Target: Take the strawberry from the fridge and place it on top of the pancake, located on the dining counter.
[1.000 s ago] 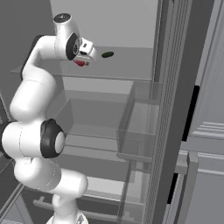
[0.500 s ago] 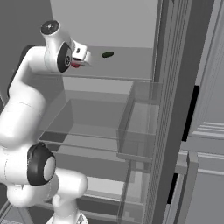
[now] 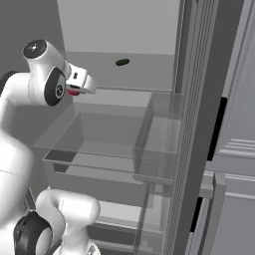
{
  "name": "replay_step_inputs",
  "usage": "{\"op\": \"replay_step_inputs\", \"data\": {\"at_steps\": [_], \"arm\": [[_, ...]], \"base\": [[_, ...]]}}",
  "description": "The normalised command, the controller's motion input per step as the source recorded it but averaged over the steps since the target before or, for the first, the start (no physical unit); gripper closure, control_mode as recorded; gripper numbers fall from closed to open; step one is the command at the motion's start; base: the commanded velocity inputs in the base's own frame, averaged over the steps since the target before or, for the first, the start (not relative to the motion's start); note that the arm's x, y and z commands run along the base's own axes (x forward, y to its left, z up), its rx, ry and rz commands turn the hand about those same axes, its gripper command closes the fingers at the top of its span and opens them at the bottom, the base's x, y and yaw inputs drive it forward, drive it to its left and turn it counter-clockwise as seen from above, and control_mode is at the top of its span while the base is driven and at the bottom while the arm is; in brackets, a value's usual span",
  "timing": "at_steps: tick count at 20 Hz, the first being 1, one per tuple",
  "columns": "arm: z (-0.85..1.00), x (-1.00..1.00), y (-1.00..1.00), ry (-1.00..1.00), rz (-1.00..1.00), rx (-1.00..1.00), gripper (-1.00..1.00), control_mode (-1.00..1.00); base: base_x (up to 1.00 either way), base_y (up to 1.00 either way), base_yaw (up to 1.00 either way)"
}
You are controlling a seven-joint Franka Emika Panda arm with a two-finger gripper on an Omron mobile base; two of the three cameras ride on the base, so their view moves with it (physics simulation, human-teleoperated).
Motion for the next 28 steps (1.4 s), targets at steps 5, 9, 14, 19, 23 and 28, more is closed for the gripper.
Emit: {"op": "replay_step_inputs", "data": {"at_steps": [5, 9, 14, 19, 23, 28], "arm": [[-0.55, -0.86, -0.09, 0.03, 0.15, 0.00, 1.00, -1.00], [-0.40, -0.96, 0.00, 0.11, 0.02, -0.06, 1.00, -1.00], [-0.65, -0.88, -0.02, 0.07, 0.01, -0.07, 1.00, -1.00], [-0.63, -0.48, -0.20, 0.03, 0.00, -0.01, 1.00, -1.00], [-0.22, -0.02, -0.03, 0.02, 0.00, 0.00, 1.00, -1.00], [0.00, 0.00, 0.00, 0.00, 0.00, 0.00, 1.00, -1.00]], "base": [[0.00, 0.00, 0.00], [0.00, 0.00, 0.00], [0.00, 0.00, 0.00], [0.00, 0.00, 0.00], [0.00, 0.00, 0.00], [0.00, 0.00, 0.00]]}}
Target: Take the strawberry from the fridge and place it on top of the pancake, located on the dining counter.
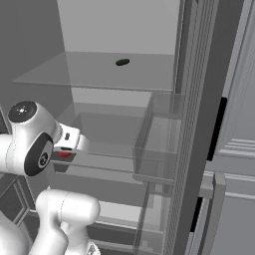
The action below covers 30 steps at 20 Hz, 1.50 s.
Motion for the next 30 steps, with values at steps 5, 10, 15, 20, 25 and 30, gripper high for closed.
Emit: {"op": "replay_step_inputs", "data": {"at_steps": [5, 10, 15, 20, 25, 30], "arm": [[0.00, 0.00, 0.00, 0.00, 0.00, 0.00, 1.00, -1.00], [0.00, 0.00, 0.00, 0.00, 0.00, 0.00, 1.00, 1.00], [0.00, 0.00, 0.00, 0.00, 0.00, 0.00, 1.00, 1.00], [0.00, 0.00, 0.00, 0.00, 0.00, 0.00, 1.00, 1.00], [0.00, 0.00, 0.00, 0.00, 0.00, 0.00, 1.00, 1.00], [0.00, 0.00, 0.00, 0.00, 0.00, 0.00, 1.00, 1.00]], "base": [[0.00, 0.00, 0.00], [-0.28, 0.00, 0.00], [-0.79, 0.01, 0.00], [-0.95, 0.08, 0.01], [-1.00, 0.27, 0.13], [-1.00, 0.46, 0.46]]}}
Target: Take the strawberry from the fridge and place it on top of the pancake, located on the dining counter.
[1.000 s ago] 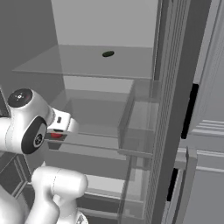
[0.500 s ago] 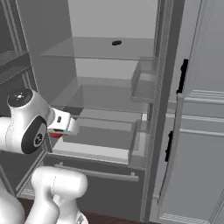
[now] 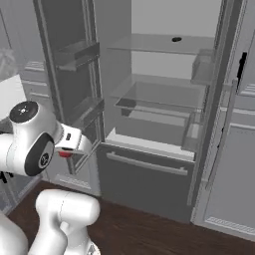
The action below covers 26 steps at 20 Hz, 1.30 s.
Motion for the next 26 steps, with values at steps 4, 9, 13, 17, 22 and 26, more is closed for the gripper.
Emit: {"op": "replay_step_inputs", "data": {"at_steps": [4, 9, 13, 17, 22, 26], "arm": [[0.00, 0.00, 0.00, 0.00, 0.00, 0.00, 1.00, 1.00], [0.00, 0.00, 0.00, 0.00, 0.00, 0.00, 1.00, 1.00], [0.00, 0.00, 0.00, 0.00, 0.00, 0.00, 1.00, 1.00], [0.00, 0.00, 0.00, 0.00, 0.00, 0.00, 1.00, 1.00], [0.00, 0.00, 0.00, 0.00, 0.00, 0.00, 1.00, 1.00], [0.00, 0.00, 0.00, 0.00, 0.00, 0.00, 1.00, 1.00]], "base": [[-0.97, 0.31, 0.67], [-0.86, 0.18, 0.77], [-0.96, 0.29, 0.73], [-0.92, 0.34, 0.73], [-0.79, 0.49, 0.76], [-0.65, 0.59, 0.78]]}}
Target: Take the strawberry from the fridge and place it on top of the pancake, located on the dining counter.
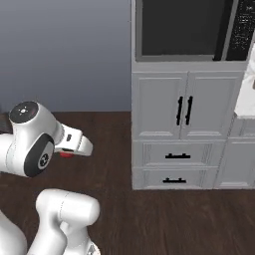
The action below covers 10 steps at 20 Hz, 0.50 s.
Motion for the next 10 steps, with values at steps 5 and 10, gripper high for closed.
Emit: {"op": "replay_step_inputs", "data": {"at_steps": [5, 10], "arm": [[0.00, 0.00, 0.00, 0.00, 0.00, 0.00, 1.00, 1.00], [0.00, 0.00, 0.00, 0.00, 0.00, 0.00, 1.00, 1.00]], "base": [[-0.45, 0.55, 0.71], [0.09, 0.51, 0.37]]}}
